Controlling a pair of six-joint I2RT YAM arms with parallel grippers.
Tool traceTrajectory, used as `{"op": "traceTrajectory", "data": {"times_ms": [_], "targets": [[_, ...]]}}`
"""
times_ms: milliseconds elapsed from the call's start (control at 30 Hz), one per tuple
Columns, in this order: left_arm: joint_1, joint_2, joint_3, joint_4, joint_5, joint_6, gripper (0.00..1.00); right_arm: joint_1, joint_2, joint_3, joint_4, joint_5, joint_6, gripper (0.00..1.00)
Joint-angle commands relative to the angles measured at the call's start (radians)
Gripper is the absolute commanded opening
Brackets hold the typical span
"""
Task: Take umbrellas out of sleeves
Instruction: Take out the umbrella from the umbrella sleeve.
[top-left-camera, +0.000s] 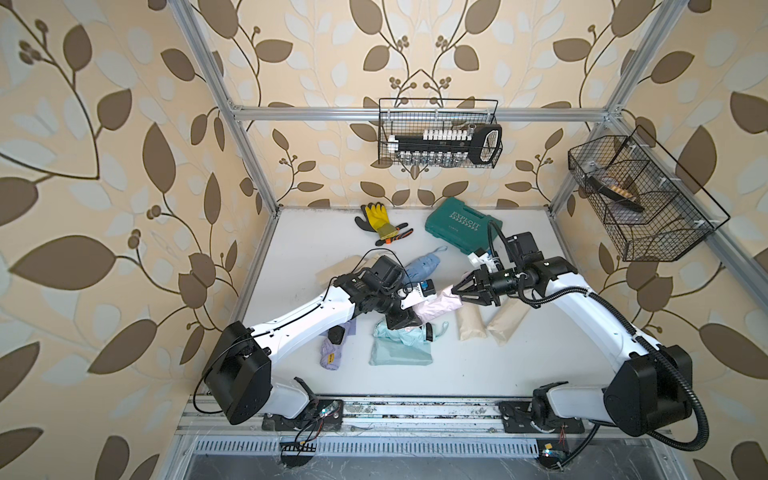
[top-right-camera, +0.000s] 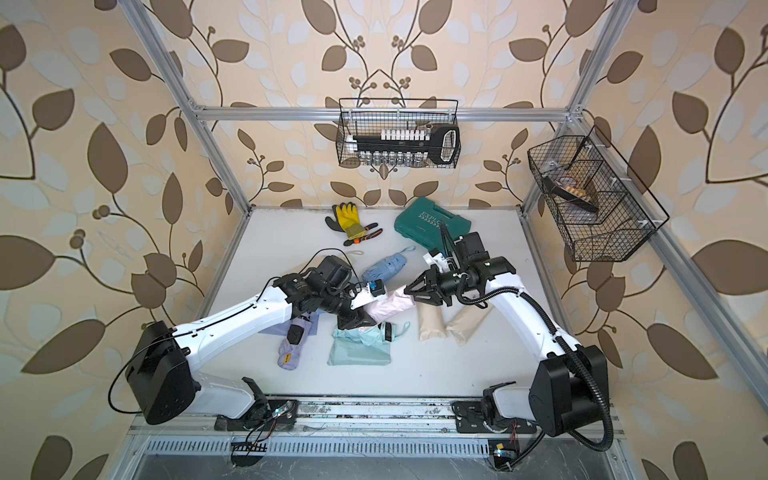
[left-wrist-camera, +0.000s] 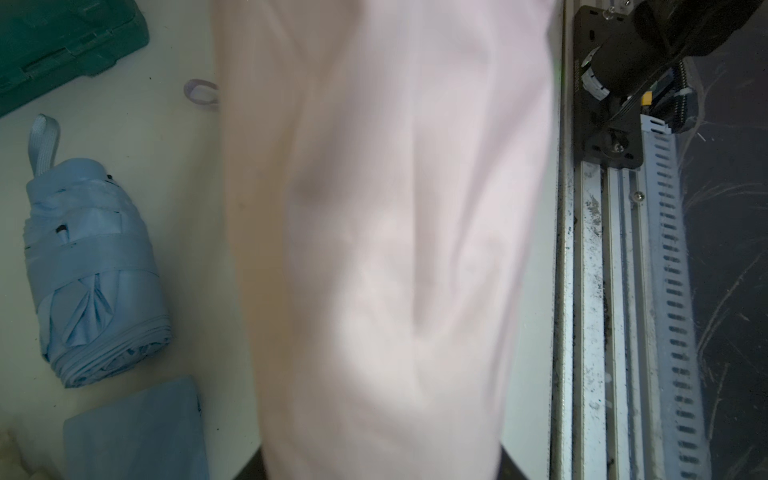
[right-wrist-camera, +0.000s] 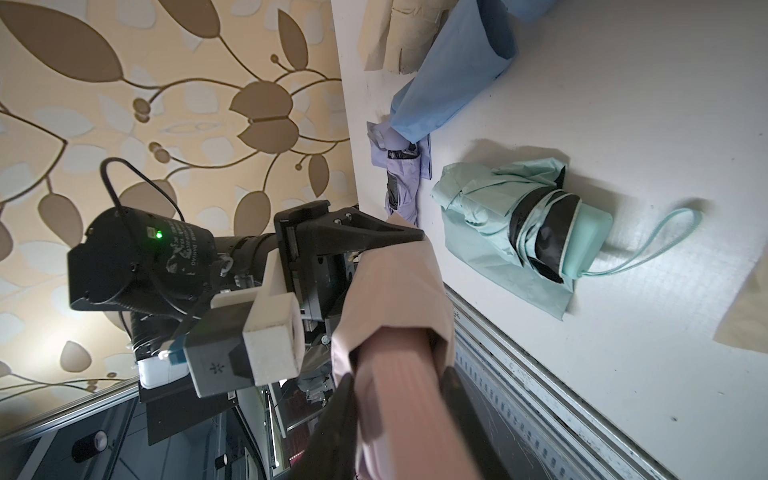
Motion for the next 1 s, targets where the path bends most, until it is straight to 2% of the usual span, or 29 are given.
{"op": "traceTrajectory", "data": {"times_ms": [0,300,400,467,500,533,700,733,767,800,900,967], "targets": [[-0.022,-0.045,0.042,0.109,0.038,0.028,0.00,0.046,0.016,-0.013,0.017,-0.031,0.024,0.28],[-0.025,-0.037,0.048,0.112,0.035,0.025,0.00,0.050,0.015,-0.035,0.064,-0.042,0.057,0.27],[-0.026,-0.033,0.047,0.117,0.017,0.019,0.00,0.047,0.008,-0.046,0.090,-0.046,0.070,0.17],[-0.026,-0.026,0.041,0.123,-0.010,0.010,0.03,0.036,0.008,-0.050,0.092,-0.042,0.068,0.15],[-0.026,-0.022,0.035,0.137,-0.036,-0.010,0.23,0.023,0.008,-0.053,0.094,-0.040,0.068,0.15],[-0.024,-0.019,0.027,0.148,-0.048,-0.017,0.34,0.010,0.007,-0.055,0.096,-0.041,0.066,0.14],[-0.018,0.027,0.025,0.214,-0.075,-0.091,0.54,-0.070,0.025,-0.040,0.098,-0.034,0.047,0.11],[-0.016,0.036,0.031,0.221,-0.079,-0.104,0.67,-0.080,0.032,-0.033,0.099,-0.029,0.043,0.11],[-0.013,0.036,0.039,0.229,-0.087,-0.122,0.93,-0.090,0.040,-0.026,0.098,-0.022,0.036,0.11],[-0.005,0.073,0.047,0.238,-0.091,-0.142,0.99,-0.101,0.047,-0.019,0.096,-0.017,0.030,0.10],[0.046,0.088,0.054,0.258,-0.077,-0.246,0.99,-0.132,0.070,-0.010,0.093,-0.009,0.009,0.10],[0.113,0.095,0.057,0.268,-0.022,-0.355,0.99,-0.156,0.082,-0.009,0.087,-0.006,-0.006,0.10]]}}
